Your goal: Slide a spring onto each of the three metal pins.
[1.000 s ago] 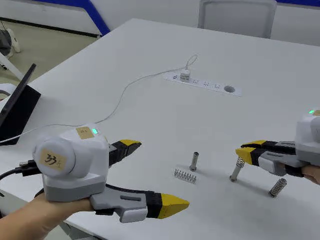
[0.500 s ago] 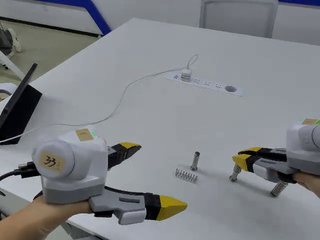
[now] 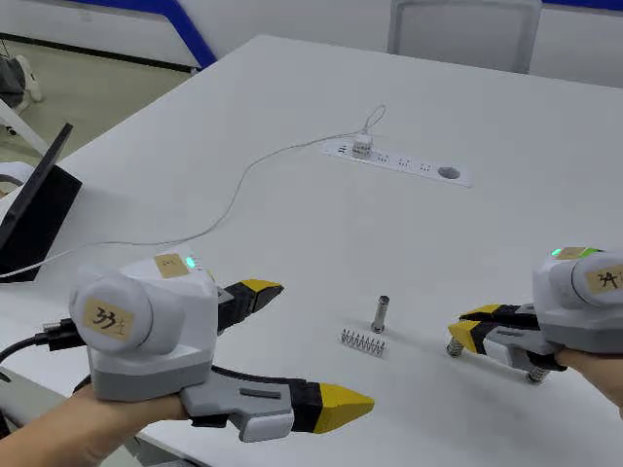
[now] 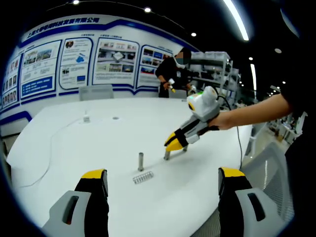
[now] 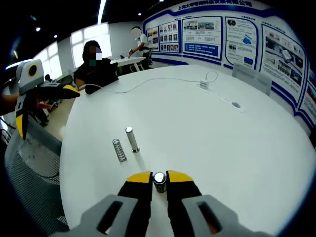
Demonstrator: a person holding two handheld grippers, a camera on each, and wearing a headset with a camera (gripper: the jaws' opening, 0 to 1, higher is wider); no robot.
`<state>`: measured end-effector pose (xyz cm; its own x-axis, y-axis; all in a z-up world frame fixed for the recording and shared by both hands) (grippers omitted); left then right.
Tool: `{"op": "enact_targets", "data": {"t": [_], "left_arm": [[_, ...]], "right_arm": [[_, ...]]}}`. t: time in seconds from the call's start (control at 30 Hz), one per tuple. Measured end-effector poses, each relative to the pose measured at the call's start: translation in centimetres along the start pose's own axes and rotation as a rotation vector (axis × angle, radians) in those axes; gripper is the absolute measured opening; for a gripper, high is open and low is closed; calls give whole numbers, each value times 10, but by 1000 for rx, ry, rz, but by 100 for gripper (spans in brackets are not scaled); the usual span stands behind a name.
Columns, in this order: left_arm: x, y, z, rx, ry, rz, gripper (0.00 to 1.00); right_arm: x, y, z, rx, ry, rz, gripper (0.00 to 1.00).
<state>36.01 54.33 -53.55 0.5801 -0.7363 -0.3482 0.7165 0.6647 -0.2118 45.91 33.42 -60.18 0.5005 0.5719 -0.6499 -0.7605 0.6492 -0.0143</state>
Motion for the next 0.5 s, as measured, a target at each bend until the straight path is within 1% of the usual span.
{"op": "enact_targets", "data": {"t": [0.17, 0.23, 0.4, 0.5], "left_arm": [[-1, 1, 0, -5, -2, 2, 95], [-2, 2, 0, -5, 3, 1, 94], [-2, 2, 3, -8, -9, 1, 94], [-3, 2, 2, -3, -1, 3, 94]], "right_arm": [[1, -1, 0, 4, 5, -5, 12], [2, -1, -2, 1, 16, -10, 12], [5, 1, -5, -5, 37, -3, 13], [5, 2, -5, -4, 38, 6, 15]]}}
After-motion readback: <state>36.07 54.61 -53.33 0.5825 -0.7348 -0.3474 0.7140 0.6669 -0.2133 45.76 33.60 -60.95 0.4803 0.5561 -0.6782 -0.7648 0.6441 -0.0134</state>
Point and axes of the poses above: the centre of the closed fingertips' face, and the gripper's own axes: x roughly forward along the fingers, y roughly to its left, z roughly out of its top, the point moved 6 cm from there along -x, roughly backward along the fingers, and after that the axes turned 3 degrees about -x, right-handed, at the moved point
